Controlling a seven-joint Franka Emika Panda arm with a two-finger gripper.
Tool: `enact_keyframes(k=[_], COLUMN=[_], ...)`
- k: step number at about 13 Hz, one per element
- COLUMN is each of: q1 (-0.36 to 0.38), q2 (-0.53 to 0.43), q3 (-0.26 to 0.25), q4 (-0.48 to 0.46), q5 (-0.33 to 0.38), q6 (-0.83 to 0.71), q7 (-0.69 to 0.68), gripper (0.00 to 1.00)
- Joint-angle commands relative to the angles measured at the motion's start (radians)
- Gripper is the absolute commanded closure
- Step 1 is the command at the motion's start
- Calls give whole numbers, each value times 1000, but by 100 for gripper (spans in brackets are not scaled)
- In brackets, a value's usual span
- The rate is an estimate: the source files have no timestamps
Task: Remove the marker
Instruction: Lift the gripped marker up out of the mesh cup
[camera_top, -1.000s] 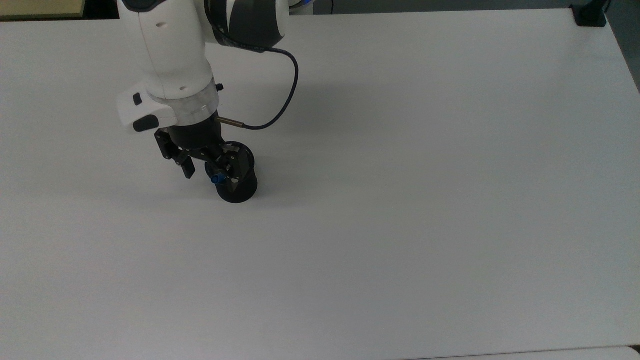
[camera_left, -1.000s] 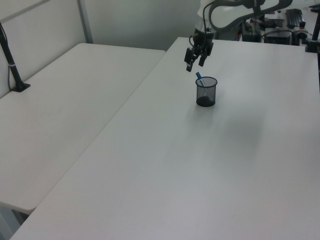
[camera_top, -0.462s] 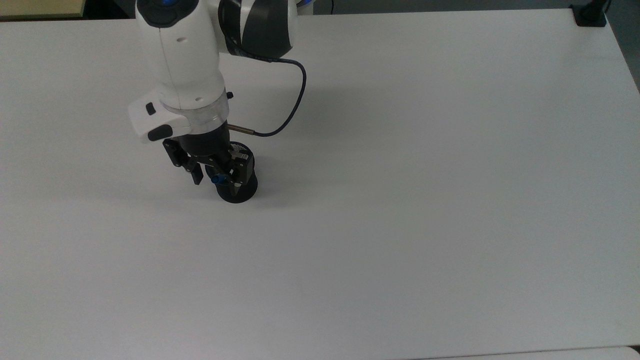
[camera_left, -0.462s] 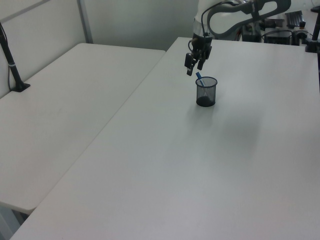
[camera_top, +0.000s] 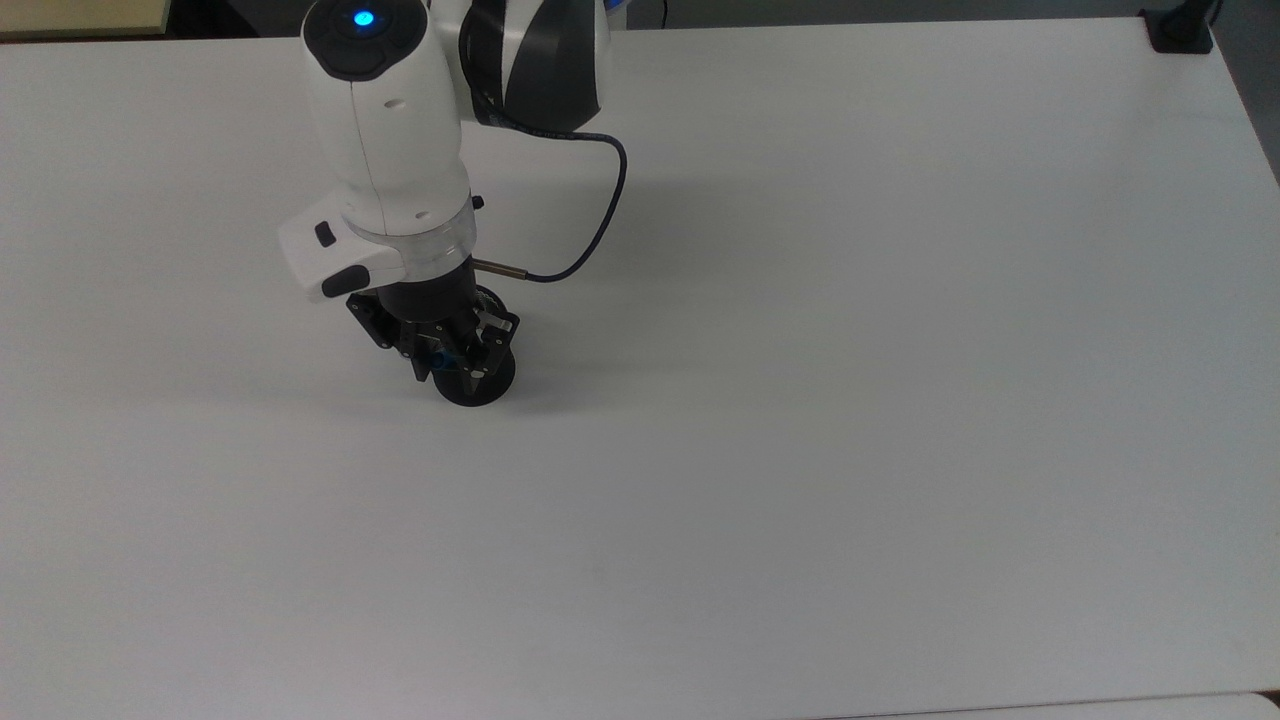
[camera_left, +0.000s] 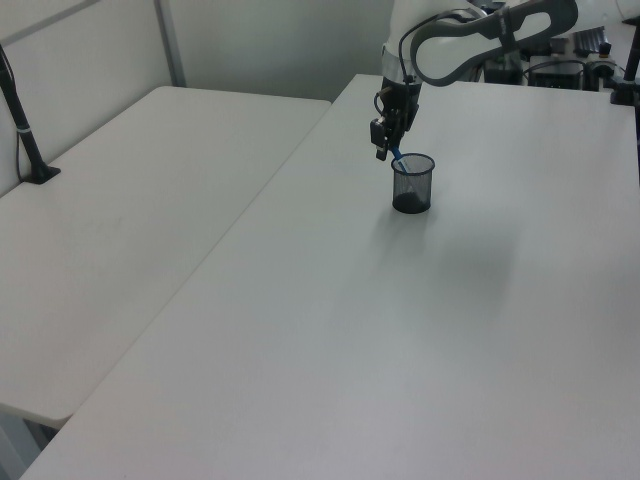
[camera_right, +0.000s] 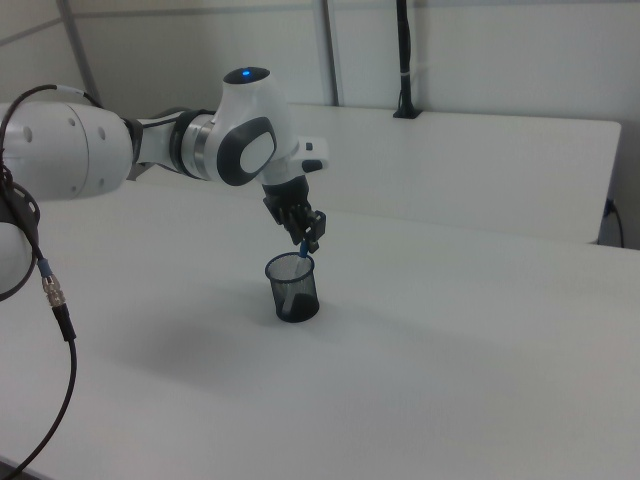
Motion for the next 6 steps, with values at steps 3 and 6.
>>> enact_keyframes(k=[3,6], q1=[-1,-2], q2=[-29,-49], q3=[-2,-5], q4=[-8,0], q5=[-13,-12], q6=[-72,-115], q7=[-64,-92], gripper=[85,88])
